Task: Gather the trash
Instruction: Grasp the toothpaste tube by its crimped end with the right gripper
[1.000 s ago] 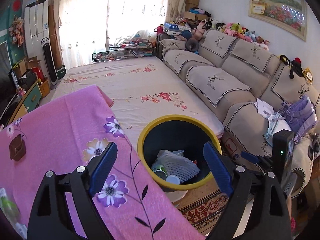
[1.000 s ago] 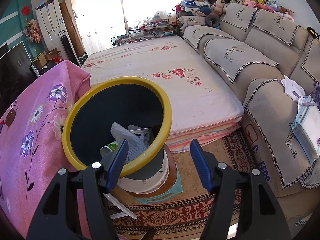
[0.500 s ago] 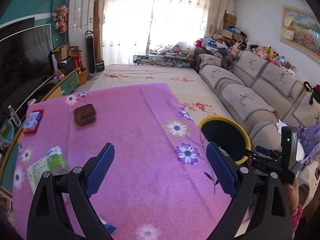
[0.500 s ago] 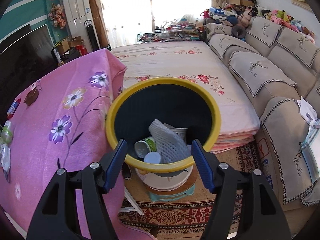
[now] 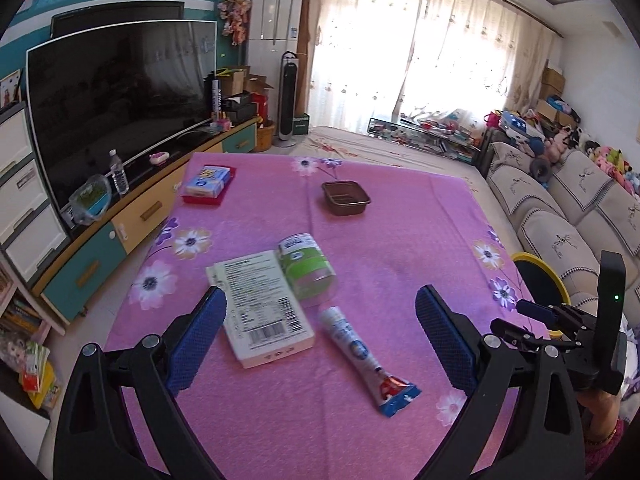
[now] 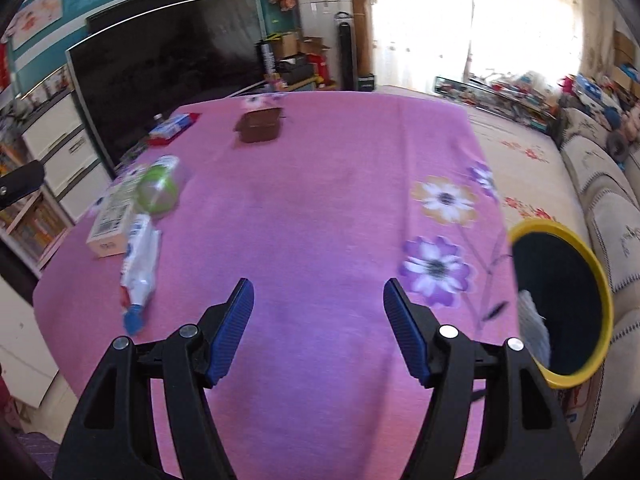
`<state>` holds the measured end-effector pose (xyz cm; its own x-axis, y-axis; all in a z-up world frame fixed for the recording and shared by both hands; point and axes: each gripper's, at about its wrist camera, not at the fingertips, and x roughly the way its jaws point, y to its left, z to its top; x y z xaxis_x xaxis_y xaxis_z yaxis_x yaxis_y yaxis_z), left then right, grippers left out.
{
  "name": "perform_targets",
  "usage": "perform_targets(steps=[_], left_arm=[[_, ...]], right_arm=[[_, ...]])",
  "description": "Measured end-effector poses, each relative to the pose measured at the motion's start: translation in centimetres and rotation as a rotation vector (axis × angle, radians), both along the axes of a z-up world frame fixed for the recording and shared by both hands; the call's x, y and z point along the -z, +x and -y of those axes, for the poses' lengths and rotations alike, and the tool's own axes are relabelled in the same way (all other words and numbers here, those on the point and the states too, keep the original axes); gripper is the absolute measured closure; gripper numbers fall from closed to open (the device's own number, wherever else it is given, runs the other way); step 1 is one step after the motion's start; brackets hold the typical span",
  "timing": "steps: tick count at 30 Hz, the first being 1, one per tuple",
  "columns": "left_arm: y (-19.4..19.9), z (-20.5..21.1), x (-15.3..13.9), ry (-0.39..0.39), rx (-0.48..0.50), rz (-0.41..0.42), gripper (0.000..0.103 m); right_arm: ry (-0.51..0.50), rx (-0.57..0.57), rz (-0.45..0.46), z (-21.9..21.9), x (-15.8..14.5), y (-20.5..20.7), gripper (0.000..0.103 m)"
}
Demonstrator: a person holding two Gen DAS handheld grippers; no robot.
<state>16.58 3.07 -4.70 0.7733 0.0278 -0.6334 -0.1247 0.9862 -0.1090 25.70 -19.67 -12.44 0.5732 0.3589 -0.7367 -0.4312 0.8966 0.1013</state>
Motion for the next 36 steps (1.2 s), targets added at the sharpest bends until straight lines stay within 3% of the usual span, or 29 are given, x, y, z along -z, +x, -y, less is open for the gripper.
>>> perform_targets(steps=[6, 14, 20, 28, 36], left_arm=[[-1.8, -3.1, 0.3, 0.005, -0.075, 0.01, 0.009], [-2.6, -5.5, 1.2, -0.018, -0.111, 0.002, 0.009], [-2.6, -4.8, 1.5, -0.023, -0.107, -0.012, 0.009], [-2.0, -4.2, 2.2, -0.027, -0.093, -0.029, 0.009], [-1.5, -3.3, 2.4, -0.016, -0.076, -0.036, 0.009]], right_arm=[[0.004, -0.212, -0.01, -9.3, -0.5, -1.6, 0.039], [-0.056, -0.304, -0.039, -15.0, 0.4, -2.1, 0.039], [-0.116, -0.284, -0.079, -16.0, 2.5, -1.3, 0.059], [-0.105, -0.293, -0.1, -15.8, 3.1, -1.0, 0.091], [-0.049, -0.268, -0.085, -13.7, 1.8, -1.3, 0.091]])
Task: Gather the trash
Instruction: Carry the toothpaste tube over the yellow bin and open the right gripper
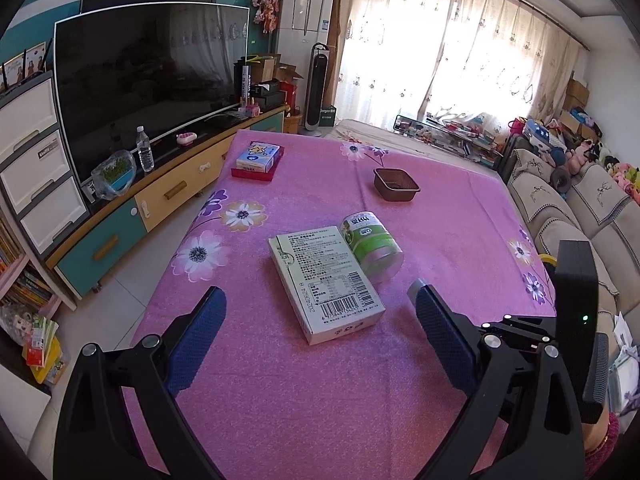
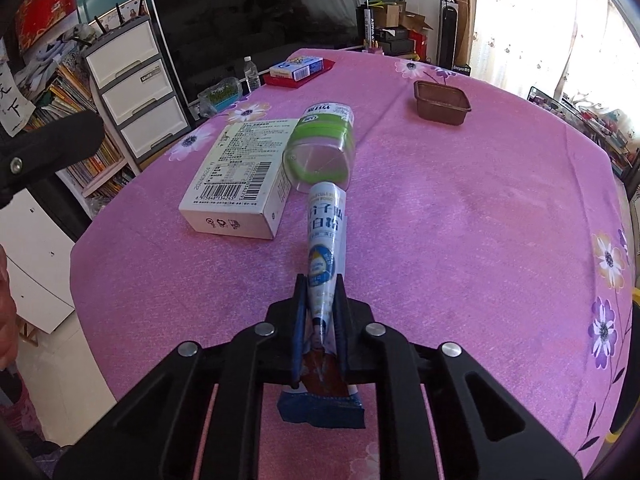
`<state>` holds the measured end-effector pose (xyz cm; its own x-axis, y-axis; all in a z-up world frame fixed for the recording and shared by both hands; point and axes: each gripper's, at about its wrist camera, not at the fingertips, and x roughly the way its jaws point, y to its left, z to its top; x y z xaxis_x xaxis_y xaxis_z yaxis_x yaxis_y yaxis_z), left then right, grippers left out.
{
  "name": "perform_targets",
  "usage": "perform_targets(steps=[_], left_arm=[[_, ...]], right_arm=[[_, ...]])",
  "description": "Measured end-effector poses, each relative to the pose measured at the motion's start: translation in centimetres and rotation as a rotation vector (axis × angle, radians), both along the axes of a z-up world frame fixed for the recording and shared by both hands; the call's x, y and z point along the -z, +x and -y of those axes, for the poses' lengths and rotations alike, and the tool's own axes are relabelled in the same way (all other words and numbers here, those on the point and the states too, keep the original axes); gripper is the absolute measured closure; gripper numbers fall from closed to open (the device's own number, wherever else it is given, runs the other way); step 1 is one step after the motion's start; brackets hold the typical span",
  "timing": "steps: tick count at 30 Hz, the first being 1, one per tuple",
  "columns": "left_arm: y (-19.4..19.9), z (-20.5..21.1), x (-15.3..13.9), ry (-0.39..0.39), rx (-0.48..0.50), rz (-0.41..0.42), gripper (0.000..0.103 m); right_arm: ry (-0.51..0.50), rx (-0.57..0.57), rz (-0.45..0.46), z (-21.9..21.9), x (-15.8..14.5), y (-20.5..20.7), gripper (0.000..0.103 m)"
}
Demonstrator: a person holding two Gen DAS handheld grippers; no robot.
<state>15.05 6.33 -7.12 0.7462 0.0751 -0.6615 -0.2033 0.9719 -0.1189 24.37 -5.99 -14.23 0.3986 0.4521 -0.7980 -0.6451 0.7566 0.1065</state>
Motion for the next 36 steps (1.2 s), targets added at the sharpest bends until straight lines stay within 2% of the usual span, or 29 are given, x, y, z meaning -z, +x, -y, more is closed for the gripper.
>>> perform_targets(steps=[8, 16, 22, 29, 30, 31, 33, 36], left_arm=[[0.6, 1.1, 0.3, 0.01, 0.015, -0.011, 0.009], [1.6, 2.3, 0.8, 0.014, 0.033, -0.03, 0.009], [2.6, 3.7, 1.1, 0.025, 0.057, -0.044, 0.009], [3.3, 4.6, 1.2, 0.039, 0.068, -0.057, 0.009], [3.4, 4.7, 1.3, 0.041, 0.068, -0.058, 0.009], [3.5, 4.7, 1.3, 0.043, 0.068, -0.059, 0.009], [3.7, 4.9, 1.4, 0.043, 0.067, -0.062, 0.009], [3.9, 4.9, 1.6, 0.044, 0.065, -0.067, 0.009]], right_arm=[[0.045, 0.126, 0.043, 6.1, -2.0, 0.8, 0.091], [0.029, 0.44, 0.079, 18.4, -2.3, 4.8, 0.091], [-0.037, 0.668, 0.096, 27.0, -1.2, 7.7, 0.091], [-0.082, 0.821, 0.057, 33.3, 1.6, 10.8, 0.09], [-0.086, 0.837, 0.054, 33.9, 1.9, 11.1, 0.088], [-0.094, 0.848, 0.05, 34.4, 2.2, 11.5, 0.078], [-0.111, 0.88, 0.057, 35.3, 2.7, 11.8, 0.066], [-0.089, 0.911, 0.057, 36.1, 2.6, 11.4, 0.061]])
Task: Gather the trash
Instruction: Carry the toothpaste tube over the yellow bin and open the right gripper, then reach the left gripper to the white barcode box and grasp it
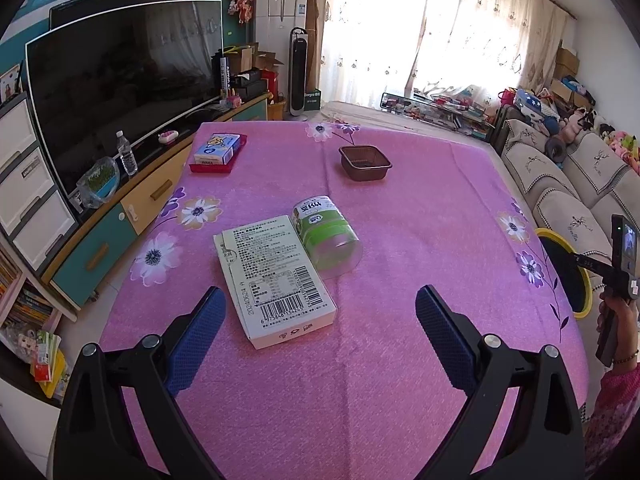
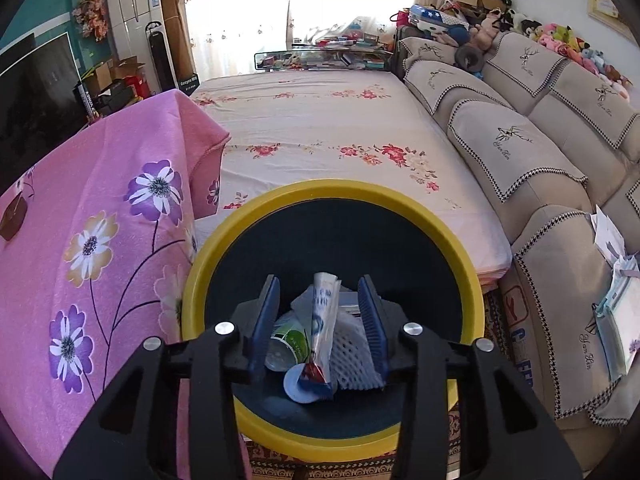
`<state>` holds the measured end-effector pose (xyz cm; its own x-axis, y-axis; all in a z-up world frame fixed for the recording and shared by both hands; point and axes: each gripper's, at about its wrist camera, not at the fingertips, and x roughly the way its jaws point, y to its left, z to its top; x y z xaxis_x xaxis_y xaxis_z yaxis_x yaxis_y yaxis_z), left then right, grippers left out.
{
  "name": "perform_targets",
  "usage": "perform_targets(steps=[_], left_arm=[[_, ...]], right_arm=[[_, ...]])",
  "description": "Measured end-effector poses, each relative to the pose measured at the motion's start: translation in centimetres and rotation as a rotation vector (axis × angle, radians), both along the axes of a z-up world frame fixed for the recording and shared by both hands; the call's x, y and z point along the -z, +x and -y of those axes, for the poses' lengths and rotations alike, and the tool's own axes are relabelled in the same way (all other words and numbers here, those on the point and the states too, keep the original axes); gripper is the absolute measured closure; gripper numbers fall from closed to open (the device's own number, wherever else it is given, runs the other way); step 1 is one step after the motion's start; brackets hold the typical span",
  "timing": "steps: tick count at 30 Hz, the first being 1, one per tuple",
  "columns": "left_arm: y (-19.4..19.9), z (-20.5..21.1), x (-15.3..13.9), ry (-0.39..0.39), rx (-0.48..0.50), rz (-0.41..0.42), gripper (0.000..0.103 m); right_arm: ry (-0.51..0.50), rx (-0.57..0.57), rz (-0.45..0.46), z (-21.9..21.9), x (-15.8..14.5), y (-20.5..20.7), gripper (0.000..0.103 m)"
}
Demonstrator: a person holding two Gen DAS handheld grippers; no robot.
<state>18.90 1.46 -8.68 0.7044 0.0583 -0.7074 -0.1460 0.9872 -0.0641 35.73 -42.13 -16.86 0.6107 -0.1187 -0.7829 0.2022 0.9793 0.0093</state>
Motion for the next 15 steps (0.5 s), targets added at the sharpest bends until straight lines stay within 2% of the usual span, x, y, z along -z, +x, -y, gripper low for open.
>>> perform_targets(steps=[5, 9, 15], left_arm=[[0.7, -0.1, 0.9, 0.009, -0.025, -0.019, 0.006], [1.5, -0.2, 1.7, 0.033, -0.058, -0.032, 0.005], [2.7, -1.2, 3.4, 0.025, -0.12, -0.057, 0.005]], right_arm=[[0.01, -0.03, 0.048, -1.3, -1.1, -2.5, 0.054], [0.03, -0.074, 0.059, -2.9, -1.5, -3.5, 0.053], [0.031, -0.122, 0.06, -4.9, -1.9, -3.9, 0.053]])
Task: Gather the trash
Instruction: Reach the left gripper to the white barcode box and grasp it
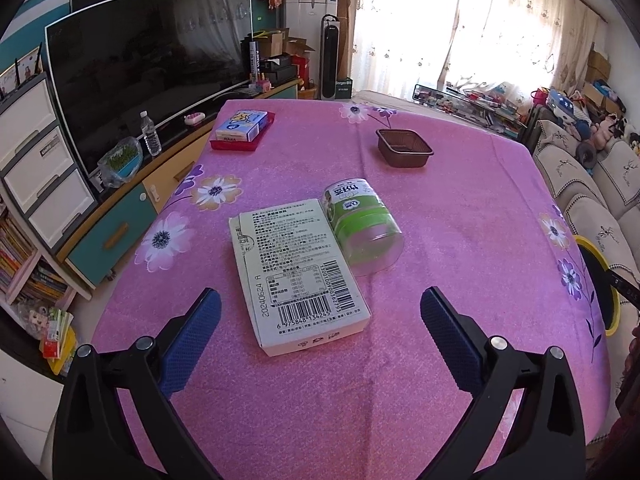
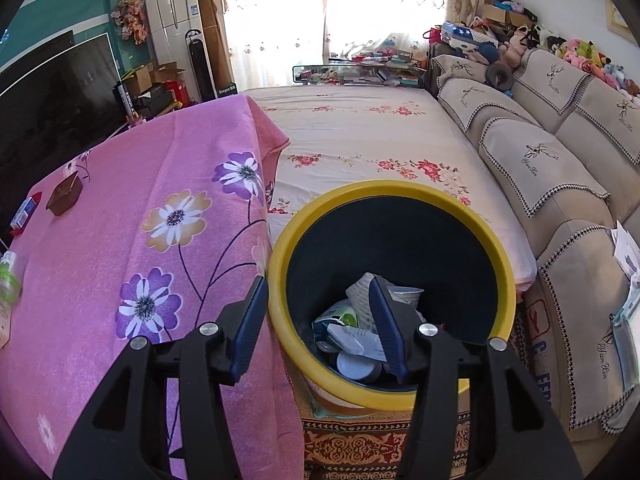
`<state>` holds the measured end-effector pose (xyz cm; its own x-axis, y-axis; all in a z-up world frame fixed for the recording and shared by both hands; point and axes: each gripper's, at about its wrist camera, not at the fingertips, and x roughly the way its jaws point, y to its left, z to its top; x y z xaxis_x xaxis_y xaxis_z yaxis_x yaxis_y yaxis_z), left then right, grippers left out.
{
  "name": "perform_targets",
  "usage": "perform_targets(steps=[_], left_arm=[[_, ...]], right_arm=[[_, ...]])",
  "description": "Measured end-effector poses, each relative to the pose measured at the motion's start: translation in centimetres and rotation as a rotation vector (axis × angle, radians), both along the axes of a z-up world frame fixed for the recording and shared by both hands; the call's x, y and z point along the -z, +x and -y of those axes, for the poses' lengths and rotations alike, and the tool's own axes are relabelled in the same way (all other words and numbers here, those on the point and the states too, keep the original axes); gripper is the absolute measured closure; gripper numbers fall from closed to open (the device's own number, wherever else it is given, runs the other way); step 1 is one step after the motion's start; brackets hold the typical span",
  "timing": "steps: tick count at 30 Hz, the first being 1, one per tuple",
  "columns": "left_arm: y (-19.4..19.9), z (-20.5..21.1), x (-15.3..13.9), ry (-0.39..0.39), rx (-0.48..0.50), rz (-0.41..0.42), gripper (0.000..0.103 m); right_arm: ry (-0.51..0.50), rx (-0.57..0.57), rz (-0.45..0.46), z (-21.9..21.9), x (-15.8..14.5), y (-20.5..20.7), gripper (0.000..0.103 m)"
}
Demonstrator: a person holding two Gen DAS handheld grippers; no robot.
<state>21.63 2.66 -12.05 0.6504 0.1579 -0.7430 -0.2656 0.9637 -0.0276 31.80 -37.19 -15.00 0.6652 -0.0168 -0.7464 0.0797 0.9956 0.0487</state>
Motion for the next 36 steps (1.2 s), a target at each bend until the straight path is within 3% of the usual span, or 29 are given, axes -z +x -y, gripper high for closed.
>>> perform_targets(steps=[7, 29, 36], left_arm=[[1.1, -1.0, 1.5, 0.005, -0.052, -0.018, 0.005], [3.8, -2.1, 4.9, -0.019, -0.05, -0.065, 0.005], [3.9, -2.2, 5.2, -0.027, -0.027, -0.063, 0.013]], right_arm=[[0.001, -0.024, -0.003, -1.4, -0.2, 0.1, 0.053], [0.007, -0.059, -0.027, -2.5, 0.6, 1.0, 0.053], [0.002, -0.079, -0.036, -3.3, 0.8, 1.0, 0.053]])
